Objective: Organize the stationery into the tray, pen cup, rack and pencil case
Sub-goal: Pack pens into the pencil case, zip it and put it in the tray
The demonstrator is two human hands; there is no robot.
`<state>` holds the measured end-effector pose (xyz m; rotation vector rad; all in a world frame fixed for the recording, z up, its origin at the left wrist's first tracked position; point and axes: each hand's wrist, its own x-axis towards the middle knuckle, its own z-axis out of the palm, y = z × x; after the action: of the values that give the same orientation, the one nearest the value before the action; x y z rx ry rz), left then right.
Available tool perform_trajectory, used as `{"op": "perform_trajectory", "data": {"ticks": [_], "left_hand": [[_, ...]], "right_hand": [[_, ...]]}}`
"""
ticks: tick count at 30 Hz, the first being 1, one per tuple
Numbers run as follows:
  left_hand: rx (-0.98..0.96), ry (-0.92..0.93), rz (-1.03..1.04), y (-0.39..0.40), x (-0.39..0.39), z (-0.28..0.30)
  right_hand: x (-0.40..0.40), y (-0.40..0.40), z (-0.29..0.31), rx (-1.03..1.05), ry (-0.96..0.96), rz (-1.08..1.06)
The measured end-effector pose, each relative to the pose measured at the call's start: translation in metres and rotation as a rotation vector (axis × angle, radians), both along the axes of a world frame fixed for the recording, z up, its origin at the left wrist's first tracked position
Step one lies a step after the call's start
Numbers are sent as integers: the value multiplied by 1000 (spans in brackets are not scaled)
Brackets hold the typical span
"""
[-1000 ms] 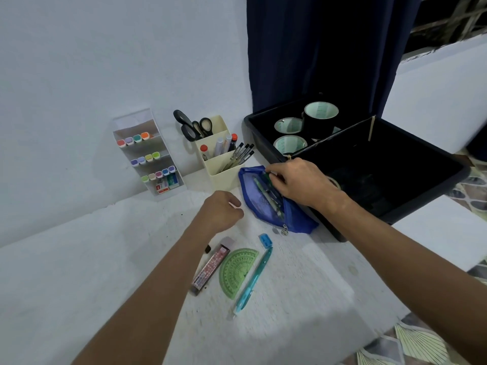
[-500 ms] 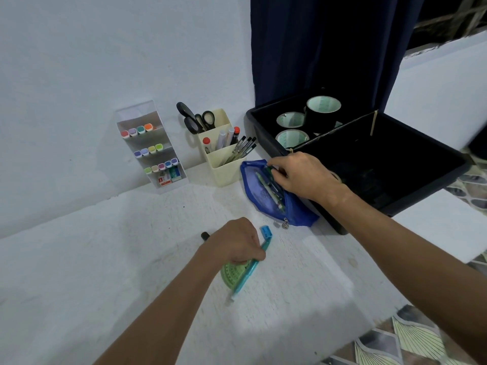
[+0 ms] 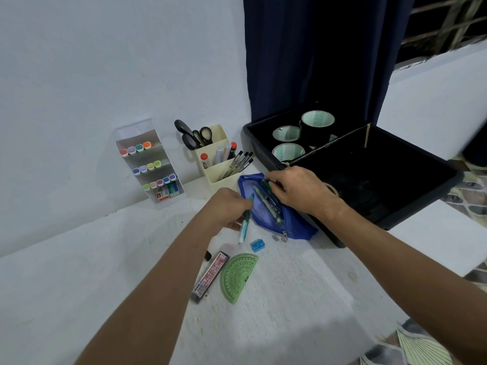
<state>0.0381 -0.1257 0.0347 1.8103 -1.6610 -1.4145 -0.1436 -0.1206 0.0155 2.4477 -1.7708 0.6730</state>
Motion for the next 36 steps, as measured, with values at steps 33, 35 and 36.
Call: {"op": "perform_trajectory", "data": {"ticks": [33, 35, 36], "left_hand": [[-205, -615, -240, 53, 89, -25], [-193, -646, -262, 63, 89, -30], [-190, -649, -269, 66, 89, -32]], "right_hand": [[3, 4, 1, -5, 188, 109], [2, 3, 0, -2, 194, 107], [2, 3, -1, -6, 196, 107]]}}
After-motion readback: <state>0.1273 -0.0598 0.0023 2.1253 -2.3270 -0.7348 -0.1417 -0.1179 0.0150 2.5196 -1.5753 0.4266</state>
